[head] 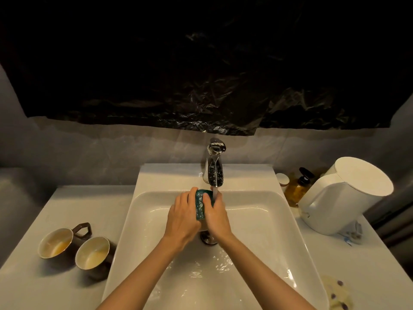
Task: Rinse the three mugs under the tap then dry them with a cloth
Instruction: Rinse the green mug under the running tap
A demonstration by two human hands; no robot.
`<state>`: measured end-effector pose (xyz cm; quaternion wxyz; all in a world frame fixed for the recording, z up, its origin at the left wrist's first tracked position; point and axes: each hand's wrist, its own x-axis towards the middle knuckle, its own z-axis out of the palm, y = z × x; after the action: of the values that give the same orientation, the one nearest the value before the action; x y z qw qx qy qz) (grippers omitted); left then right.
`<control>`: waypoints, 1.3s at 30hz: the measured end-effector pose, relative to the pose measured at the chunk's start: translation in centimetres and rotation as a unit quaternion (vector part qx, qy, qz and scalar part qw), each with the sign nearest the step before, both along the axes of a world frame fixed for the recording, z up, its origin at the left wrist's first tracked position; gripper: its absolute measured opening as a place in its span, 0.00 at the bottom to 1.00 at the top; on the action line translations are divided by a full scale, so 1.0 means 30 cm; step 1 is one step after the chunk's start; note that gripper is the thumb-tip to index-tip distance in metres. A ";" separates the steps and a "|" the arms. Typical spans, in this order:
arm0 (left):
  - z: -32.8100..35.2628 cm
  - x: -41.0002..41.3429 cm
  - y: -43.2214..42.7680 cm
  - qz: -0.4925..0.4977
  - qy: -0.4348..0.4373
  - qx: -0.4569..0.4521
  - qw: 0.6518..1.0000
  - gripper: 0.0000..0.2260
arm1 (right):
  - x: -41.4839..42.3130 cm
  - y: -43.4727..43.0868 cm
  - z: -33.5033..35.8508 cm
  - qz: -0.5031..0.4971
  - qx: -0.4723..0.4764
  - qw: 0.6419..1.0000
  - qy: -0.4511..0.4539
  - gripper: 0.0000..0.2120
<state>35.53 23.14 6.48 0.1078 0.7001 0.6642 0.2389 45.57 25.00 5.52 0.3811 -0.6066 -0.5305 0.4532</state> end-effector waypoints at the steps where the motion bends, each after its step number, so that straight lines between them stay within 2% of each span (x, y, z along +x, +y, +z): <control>1: -0.005 0.003 -0.003 -0.009 0.003 -0.005 1.000 0.32 | 0.006 0.020 0.004 -0.005 -0.019 1.000 0.014 0.16; 3: -0.005 0.014 -0.014 -0.023 -0.002 -0.011 1.000 0.35 | 0.033 0.060 0.033 -0.031 -0.096 0.989 0.107 0.17; 5: 0.001 0.019 -0.023 -0.006 -0.038 -0.008 0.999 0.34 | 0.051 0.067 0.039 -0.040 -0.179 0.954 0.235 0.22; 7: 0.001 0.015 -0.019 0.026 -0.091 -0.005 0.996 0.33 | 0.053 0.046 0.003 -0.003 -0.202 0.938 0.283 0.29; 9: 0.005 0.007 -0.010 0.026 -0.106 -0.009 0.994 0.33 | 0.047 0.023 -0.025 0.009 -0.179 0.940 0.291 0.36; 11: 0.014 0.007 -0.003 0.007 -0.084 -0.035 0.996 0.35 | 0.048 0.020 -0.017 -0.016 -0.128 0.953 0.274 0.39; 14: 0.023 0.019 0.001 0.014 -0.049 -0.062 0.997 0.38 | 0.039 0.017 0.005 -0.063 -0.072 0.971 0.221 0.28; 17: 0.035 0.035 -0.013 0.035 -0.094 -0.048 0.994 0.40 | 0.018 -0.012 0.035 -0.059 -0.001 0.992 0.114 0.21; 20: 0.043 0.041 -0.026 0.018 -0.164 -0.031 0.986 0.33 | 0.015 -0.022 0.053 -0.052 0.032 0.997 0.048 0.21; 22: 0.036 0.037 -0.022 0.013 -0.171 -0.008 0.985 0.28 | 0.010 -0.005 0.047 -0.041 -0.013 0.993 0.110 0.20; 25: 0.016 0.030 -0.014 0.021 -0.146 -0.019 0.989 0.30 | 0.006 0.057 0.026 -0.078 -0.120 0.960 0.241 0.27; 26: 0.012 0.030 -0.016 0.026 -0.154 -0.026 0.987 0.30 | 0.002 0.060 0.019 -0.079 -0.129 0.955 0.253 0.27; 28: 0.001 0.022 -0.013 0.037 -0.176 -0.034 0.983 0.29 | -0.019 0.017 0.032 -0.083 -0.100 0.964 0.232 0.22; 31: -0.013 0.010 -0.012 0.040 -0.198 -0.033 0.979 0.30 | -0.038 -0.040 0.023 -0.051 -0.013 0.992 0.115 0.20; 32: -0.014 0.011 -0.016 0.036 -0.199 -0.030 0.979 0.30 | -0.035 -0.031 0.030 -0.050 -0.018 0.993 0.104 0.18; 34: -0.017 0.020 -0.029 0.030 -0.201 -0.013 0.979 0.30 | -0.020 0.023 0.053 -0.077 -0.077 0.984 0.142 0.13; 36: -0.024 0.032 -0.036 0.039 -0.230 0.003 0.973 0.28 | 0.009 0.060 0.059 -0.082 -0.132 0.967 0.201 0.16; 39: -0.020 0.030 -0.014 0.085 -0.293 -0.013 0.952 0.23 | 0.009 0.040 0.049 -0.031 -0.100 0.956 0.273 0.19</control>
<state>36.44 22.73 5.87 0.2861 0.5391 0.6632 0.4333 45.83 26.21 7.00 0.4626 -0.5111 -0.3386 0.6404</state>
